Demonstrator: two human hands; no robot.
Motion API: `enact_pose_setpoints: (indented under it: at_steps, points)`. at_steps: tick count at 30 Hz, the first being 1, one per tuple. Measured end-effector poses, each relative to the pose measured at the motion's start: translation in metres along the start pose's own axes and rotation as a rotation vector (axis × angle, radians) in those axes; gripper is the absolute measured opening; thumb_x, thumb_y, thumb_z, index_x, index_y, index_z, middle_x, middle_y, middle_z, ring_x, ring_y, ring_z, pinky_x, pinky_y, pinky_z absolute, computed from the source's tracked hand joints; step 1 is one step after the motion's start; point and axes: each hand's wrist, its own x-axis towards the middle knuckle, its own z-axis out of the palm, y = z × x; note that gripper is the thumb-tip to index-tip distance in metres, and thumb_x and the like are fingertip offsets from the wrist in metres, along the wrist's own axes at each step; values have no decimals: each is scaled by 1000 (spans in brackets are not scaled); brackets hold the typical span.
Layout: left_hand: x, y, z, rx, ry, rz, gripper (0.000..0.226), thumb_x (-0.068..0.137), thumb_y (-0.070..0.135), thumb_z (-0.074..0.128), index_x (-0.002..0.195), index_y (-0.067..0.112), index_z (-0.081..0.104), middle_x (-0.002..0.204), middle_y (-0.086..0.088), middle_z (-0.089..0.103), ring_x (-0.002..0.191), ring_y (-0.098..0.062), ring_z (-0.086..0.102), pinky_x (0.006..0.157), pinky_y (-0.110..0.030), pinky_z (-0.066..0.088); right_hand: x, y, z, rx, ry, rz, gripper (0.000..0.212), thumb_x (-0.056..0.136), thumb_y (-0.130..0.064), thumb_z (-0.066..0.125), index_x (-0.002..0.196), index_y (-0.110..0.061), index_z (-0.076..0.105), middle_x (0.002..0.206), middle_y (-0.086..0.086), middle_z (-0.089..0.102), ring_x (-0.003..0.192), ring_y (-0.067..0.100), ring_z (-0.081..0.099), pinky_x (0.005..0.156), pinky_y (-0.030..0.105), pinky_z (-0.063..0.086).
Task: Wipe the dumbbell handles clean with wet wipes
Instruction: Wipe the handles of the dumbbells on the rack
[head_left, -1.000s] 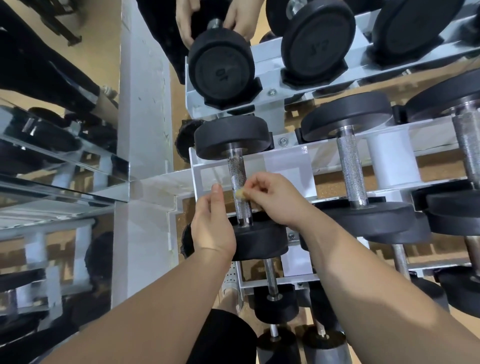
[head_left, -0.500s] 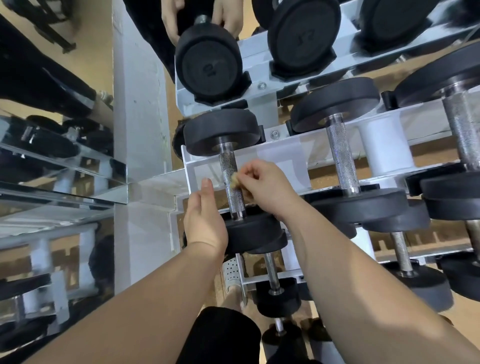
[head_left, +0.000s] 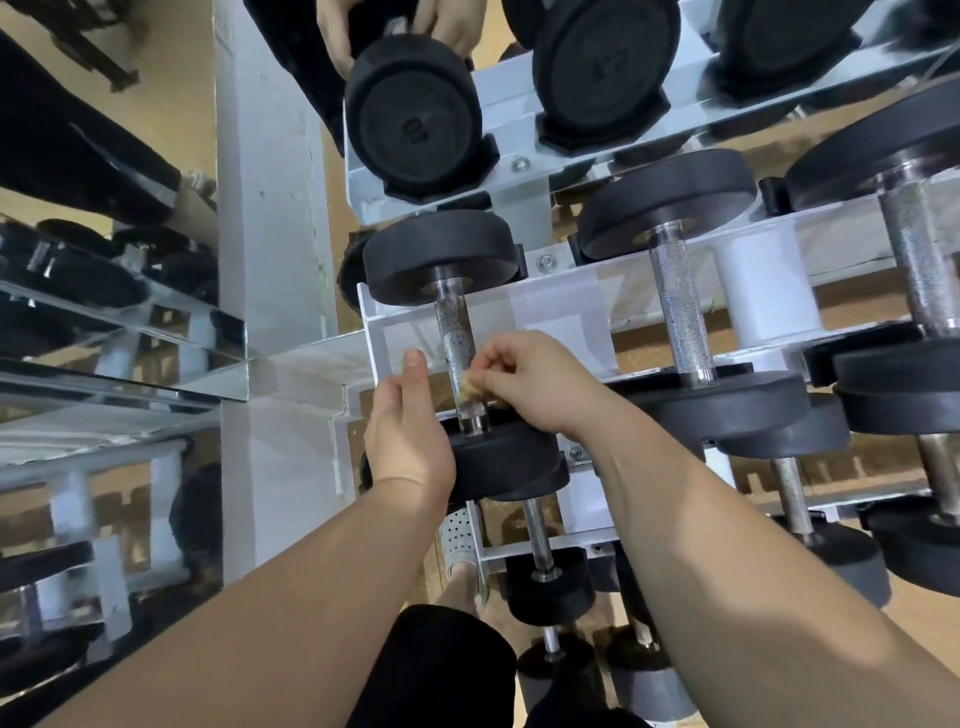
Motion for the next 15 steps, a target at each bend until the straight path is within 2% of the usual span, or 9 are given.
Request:
enact_pose_setpoints:
  at_steps: [2,4,6,8,10,12,13,15]
  points:
    - [-1,3,1,-17,-1,9,66,64,93,29,94,42,57,109,8,65,109,-17,60,102,-44,44,17,-6,7,69,200,-13,13,89,-23,71,78,-25,64,71,-3,66,67,15,60,69,32,53]
    - [-2,3,1,-22,-5,12,59,69,92,29,92,45,55,107,15,62,107,-13,59,98,-39,42,31,-16,11,127,381,-35,11,92,-20,66,83,-24,63,75,-9,65,72,9,61,68,24,47]
    - [0,1,1,-23,-11,24,42,85,84,33,89,47,53,103,22,59,102,-5,57,93,-35,38,37,-25,15,165,458,-63,7,93,-17,65,88,-22,64,77,-13,64,74,2,60,68,19,44]
    - [2,-1,0,-13,-5,35,33,95,73,35,87,47,53,98,21,59,97,-1,55,88,-31,38,31,-26,17,161,445,-65,7,88,-20,71,83,-20,66,71,-13,61,66,0,56,66,16,42]
    - [3,-1,-1,22,0,44,31,98,69,35,86,45,52,92,19,56,89,1,52,84,-32,38,22,-21,21,109,383,-71,20,81,-24,80,71,-18,63,61,-12,56,57,1,50,59,14,40]
    - [3,0,-1,65,-1,57,31,98,68,34,87,44,50,88,20,51,85,-6,51,85,-33,36,18,-16,24,1,351,-67,29,80,-24,81,64,-18,57,57,-12,53,54,1,49,57,18,39]
    - [3,-1,-1,70,-7,60,30,99,67,34,92,44,51,87,23,48,88,-9,50,88,-30,33,19,-17,24,-60,352,-65,29,82,-25,79,64,-18,56,57,-11,54,55,3,50,57,22,40]
    - [3,0,-1,67,-24,60,31,102,61,35,108,37,54,88,28,39,98,-6,41,91,-25,26,23,-24,25,-178,353,-76,25,87,-27,72,70,-16,57,61,-9,55,60,9,51,59,28,40]
